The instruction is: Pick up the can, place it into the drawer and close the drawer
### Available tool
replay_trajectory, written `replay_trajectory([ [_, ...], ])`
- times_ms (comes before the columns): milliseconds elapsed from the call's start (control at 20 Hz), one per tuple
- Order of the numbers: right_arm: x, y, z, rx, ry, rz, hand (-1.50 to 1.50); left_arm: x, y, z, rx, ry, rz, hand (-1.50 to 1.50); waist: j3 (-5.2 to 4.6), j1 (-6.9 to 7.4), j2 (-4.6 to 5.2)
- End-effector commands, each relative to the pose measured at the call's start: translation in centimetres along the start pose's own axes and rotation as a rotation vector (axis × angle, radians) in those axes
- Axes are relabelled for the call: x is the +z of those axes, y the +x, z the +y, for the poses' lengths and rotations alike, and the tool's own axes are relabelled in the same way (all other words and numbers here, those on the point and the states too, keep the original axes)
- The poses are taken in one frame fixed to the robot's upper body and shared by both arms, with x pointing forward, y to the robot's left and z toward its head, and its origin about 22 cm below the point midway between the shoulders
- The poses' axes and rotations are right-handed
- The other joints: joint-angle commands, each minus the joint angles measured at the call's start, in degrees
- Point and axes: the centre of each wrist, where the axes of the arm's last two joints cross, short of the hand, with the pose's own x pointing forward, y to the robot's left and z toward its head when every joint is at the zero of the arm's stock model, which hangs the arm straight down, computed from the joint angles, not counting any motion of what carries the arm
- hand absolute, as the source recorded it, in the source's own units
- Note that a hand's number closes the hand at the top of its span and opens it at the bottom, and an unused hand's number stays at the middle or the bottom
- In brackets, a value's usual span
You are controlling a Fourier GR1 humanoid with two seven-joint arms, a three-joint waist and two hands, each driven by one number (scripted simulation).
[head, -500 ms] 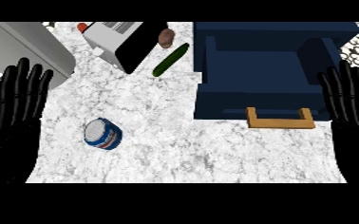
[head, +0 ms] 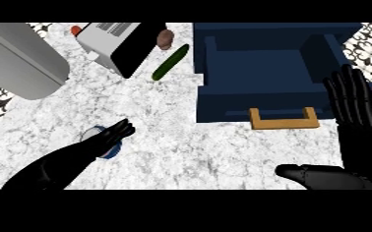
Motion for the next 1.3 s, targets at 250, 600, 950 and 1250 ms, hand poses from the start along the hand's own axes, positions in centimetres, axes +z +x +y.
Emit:
replay_trajectory([
  [250,1.5,-1.4,-0.7,0.016,-0.050,0.169,-1.50,6.6,3.5,9.2,0.086,-0.298,0.095,-1.50,0.26,1.37,-0.42],
  [600,2.8,-2.6,-0.6,0.013,-0.062,0.159,-1.50,8.8,1.5,11.4,0.147,-0.273,0.150,-1.50,0.27,1.37,-0.53],
  [950,4.5,-1.2,-4.6,0.005,-0.049,0.162,-1.50,8.0,1.3,12.4,0.140,-0.232,0.190,-1.50,0.28,1.27,-0.58],
  [1250,6.9,-3.9,-2.8,0.025,-0.062,0.159,-1.50,7.0,-2.5,12.6,0.154,-0.233,0.203,-1.50,0.26,1.00,-0.53],
])
